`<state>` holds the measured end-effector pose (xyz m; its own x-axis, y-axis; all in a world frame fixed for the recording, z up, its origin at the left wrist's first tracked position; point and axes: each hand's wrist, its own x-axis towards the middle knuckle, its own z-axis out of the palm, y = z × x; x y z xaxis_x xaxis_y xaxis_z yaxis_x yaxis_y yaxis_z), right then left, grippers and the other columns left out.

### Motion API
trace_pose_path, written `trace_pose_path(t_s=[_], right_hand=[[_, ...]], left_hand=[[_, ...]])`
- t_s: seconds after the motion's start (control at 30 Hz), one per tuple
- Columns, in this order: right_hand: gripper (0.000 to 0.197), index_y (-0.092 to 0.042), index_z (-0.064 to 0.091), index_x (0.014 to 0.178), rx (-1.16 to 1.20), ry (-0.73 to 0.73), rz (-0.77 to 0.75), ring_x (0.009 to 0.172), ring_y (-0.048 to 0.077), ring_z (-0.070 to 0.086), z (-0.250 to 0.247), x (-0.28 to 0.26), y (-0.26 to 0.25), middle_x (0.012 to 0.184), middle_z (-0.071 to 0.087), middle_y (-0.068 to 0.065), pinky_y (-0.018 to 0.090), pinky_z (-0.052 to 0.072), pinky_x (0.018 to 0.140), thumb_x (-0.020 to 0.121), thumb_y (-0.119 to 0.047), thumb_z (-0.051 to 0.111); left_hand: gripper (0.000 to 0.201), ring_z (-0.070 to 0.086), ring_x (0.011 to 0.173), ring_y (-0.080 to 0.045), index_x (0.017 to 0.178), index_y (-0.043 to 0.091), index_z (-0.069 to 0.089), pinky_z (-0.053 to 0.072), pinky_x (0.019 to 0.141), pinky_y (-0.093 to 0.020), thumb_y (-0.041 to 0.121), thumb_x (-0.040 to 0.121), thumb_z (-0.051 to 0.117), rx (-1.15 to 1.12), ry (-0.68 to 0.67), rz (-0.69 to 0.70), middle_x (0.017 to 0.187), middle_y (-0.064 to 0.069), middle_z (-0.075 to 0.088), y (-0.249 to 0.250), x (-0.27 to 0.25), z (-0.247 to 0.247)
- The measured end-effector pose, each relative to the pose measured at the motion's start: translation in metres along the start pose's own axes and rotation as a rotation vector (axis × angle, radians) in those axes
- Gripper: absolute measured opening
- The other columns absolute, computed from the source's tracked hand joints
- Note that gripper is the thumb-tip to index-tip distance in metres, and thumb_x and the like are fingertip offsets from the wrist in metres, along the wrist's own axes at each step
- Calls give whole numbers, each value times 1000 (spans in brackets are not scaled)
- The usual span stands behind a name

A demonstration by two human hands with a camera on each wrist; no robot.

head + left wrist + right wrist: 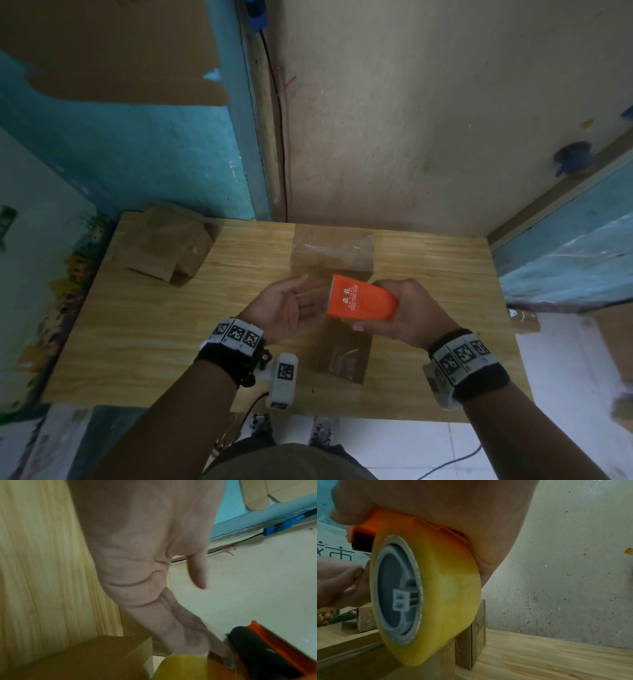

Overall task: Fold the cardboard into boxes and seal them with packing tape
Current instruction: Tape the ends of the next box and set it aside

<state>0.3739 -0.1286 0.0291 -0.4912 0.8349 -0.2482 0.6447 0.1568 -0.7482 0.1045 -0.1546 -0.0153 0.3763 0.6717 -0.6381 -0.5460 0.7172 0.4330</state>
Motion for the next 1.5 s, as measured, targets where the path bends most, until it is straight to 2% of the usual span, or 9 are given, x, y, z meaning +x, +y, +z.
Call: trace_pose_path(t_s=[0.13, 0.23, 0.4, 0.67, 0.9, 1.13, 1.23, 1.33, 1.5], right_hand=[[66, -23, 72, 95, -42, -13, 45, 66, 13, 71, -4, 3, -5, 81, 75, 0, 46, 62, 63, 61, -76, 89], [61, -25, 72, 90, -60, -8, 75, 61, 12, 71, -6, 1, -10, 76, 74, -2, 47, 62, 61, 60, -75, 89], [69, -21, 72, 87, -50, 9, 100, 54, 15, 69, -6, -3, -21, 72, 74, 2, 48, 61, 56, 59, -84, 84], [83, -20, 73, 88, 19, 16, 133, 58, 19, 71, -10, -9, -23, 76, 75, 4, 50, 62, 57, 50, -93, 78], [69, -8, 72, 84, 123, 47, 161, 56, 31, 72, -19, -15, -1, 71, 74, 13, 53, 59, 53, 62, -70, 90], [64, -7, 72, 87, 243, 101, 164, 68, 27, 73, -11, -9, 8, 79, 73, 14, 46, 60, 63, 63, -64, 89], [66, -9, 71, 88, 236, 105, 150, 71, 34, 72, 0, -1, 5, 82, 72, 17, 51, 61, 65, 64, -67, 91], [55, -14, 70, 84, 184, 95, 136, 63, 29, 71, 8, 6, -2, 76, 72, 13, 50, 60, 59, 68, -61, 93], [55, -22, 70, 84, 73, 75, 131, 60, 15, 71, 10, 9, -14, 75, 73, 2, 44, 62, 57, 65, -69, 90]], left_hand=[[65, 75, 101, -29, 132, 2, 53, 61, 75, -32, 5, 75, 84, 298, 124, 112, 111, -18, 76, 14, -6, 12], [49, 77, 97, -29, 117, 2, 58, 62, 80, -36, -4, 77, 84, 408, 184, 153, 102, -17, 78, 24, -8, 15], [38, 77, 96, -31, 100, 5, 57, 64, 78, -35, -6, 75, 84, 431, 192, 160, 100, -21, 78, 34, -10, 14], [53, 77, 98, -31, 111, 4, 51, 60, 92, -41, 1, 74, 88, 533, 271, 187, 103, -20, 77, 57, -21, -1], [47, 77, 98, -28, 103, 10, 47, 63, 75, -28, -2, 78, 85, 527, 316, 190, 103, -19, 78, 59, -26, -15], [33, 74, 102, -27, 94, 10, 55, 58, 79, -33, -5, 80, 81, 589, 341, 197, 109, -20, 76, 41, -10, -9], [65, 68, 109, -33, 115, 20, 56, 56, 87, -39, -1, 64, 91, 658, 375, 277, 106, -16, 72, 34, -3, -8], [119, 61, 106, -24, 144, 42, 33, 56, 92, -42, 23, 50, 104, 867, 430, 430, 111, -8, 60, 18, -4, -4], [148, 48, 124, -20, 151, 52, 9, 35, 109, -59, 61, 32, 96, 1152, 662, 459, 130, 8, 44, -24, 4, 1]])
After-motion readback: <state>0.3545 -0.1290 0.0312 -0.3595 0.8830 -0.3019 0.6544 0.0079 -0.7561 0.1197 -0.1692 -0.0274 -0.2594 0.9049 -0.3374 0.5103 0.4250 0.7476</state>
